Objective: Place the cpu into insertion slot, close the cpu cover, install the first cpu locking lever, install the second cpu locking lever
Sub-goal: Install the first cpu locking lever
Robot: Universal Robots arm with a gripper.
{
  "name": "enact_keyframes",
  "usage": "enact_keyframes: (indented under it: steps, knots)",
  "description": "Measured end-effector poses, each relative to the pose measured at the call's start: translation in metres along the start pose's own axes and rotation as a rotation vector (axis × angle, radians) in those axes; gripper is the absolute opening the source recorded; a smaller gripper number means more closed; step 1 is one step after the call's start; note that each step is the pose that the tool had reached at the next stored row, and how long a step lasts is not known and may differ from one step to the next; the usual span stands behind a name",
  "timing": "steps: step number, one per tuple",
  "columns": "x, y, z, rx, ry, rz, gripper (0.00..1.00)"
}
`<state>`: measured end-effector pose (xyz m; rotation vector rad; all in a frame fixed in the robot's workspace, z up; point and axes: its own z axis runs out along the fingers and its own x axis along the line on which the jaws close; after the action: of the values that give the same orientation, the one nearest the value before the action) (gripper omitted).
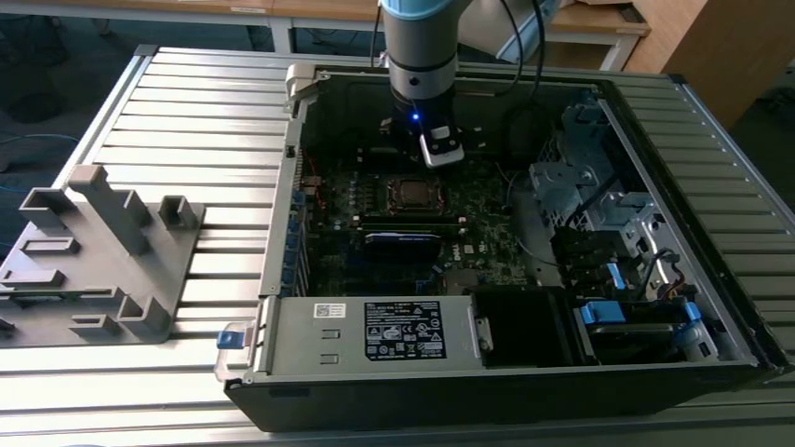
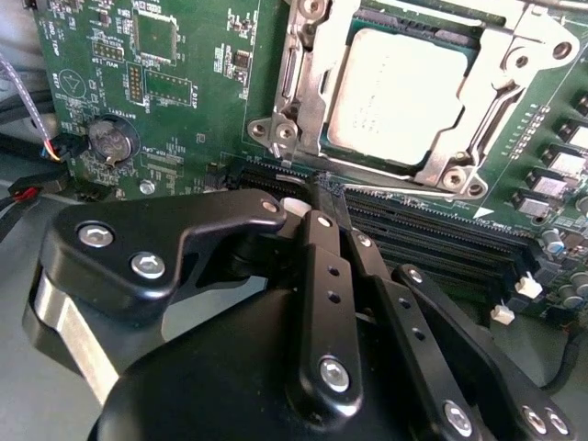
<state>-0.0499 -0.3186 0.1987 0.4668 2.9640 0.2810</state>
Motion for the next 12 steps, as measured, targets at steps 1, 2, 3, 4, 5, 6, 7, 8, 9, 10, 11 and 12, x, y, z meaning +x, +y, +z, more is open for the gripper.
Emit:
enact_keyframes:
  steps: [1,2,3,4,5,6,7,8,9,10,11,12]
  knots:
    - [0.0000,0.0002,-0.0006,0.0001,0.0001,0.000,0.11]
    - [0.0000,0.0004,-0.0012,0.0001,0.0001,0.000,0.11]
    - [-0.0001,0.0007,-0.0015,0.0000,0.0000,0.001,0.11]
    - [-0.0001,0.0007,-0.0015,-0.0003,-0.0001,0.001,0.11]
    - [-0.0001,0.0007,-0.0016,-0.0005,0.0000,0.001,0.11]
    - [0.0000,0.0007,-0.0017,-0.0006,0.0001,0.001,0.11]
    - [0.0000,0.0007,-0.0017,-0.0008,0.0002,0.001,0.11]
    - [0.0000,0.0007,-0.0017,-0.0008,0.0002,0.002,0.11]
    - [0.0003,0.0007,-0.0018,-0.0006,-0.0006,0.005,0.11]
    - [0.0004,0.0006,-0.0018,0.0000,-0.0019,0.012,0.11]
    - [0.0005,0.0005,-0.0018,0.0003,-0.0031,0.018,0.11]
    - [0.0005,0.0006,-0.0018,-0.0004,-0.0037,0.023,0.11]
